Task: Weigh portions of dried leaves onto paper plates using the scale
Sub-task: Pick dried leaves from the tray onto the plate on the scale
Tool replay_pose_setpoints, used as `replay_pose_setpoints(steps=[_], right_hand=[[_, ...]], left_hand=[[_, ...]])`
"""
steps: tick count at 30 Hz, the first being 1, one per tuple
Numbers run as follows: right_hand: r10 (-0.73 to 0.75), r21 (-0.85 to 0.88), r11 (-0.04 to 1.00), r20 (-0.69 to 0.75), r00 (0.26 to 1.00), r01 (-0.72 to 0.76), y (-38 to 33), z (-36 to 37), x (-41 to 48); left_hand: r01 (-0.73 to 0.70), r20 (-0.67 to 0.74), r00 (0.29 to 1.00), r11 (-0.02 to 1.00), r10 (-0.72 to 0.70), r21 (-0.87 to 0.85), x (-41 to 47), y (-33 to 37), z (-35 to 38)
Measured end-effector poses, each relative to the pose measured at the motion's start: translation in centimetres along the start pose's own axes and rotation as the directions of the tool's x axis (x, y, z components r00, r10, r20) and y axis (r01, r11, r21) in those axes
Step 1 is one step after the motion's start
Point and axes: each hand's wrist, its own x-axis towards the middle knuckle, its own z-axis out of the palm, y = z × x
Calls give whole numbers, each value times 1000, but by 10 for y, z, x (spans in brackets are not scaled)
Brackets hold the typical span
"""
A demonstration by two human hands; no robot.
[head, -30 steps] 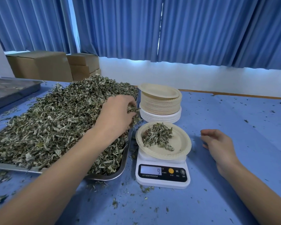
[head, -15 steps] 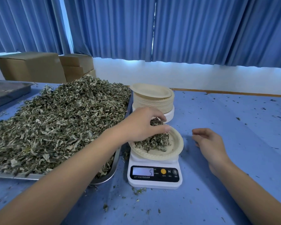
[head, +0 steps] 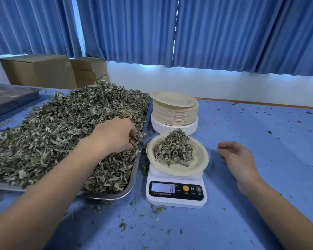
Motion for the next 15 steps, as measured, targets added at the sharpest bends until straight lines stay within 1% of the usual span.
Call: replay_pose_setpoints(steps=[3,11,15], right_hand=[[-10,-4,1000,6,1000,10,0,0,1],[-25,8,1000,22,999,24,0,1,1],[-62,16,998,-1,998,62,-4,1,-3]], left_hand=[[-8,39,999,1000,8,-7,3,3,14],[-19,-69,997,1000,19,0,7,-1,19],[-50,-78,996,999,49,-14,6,-3,14]])
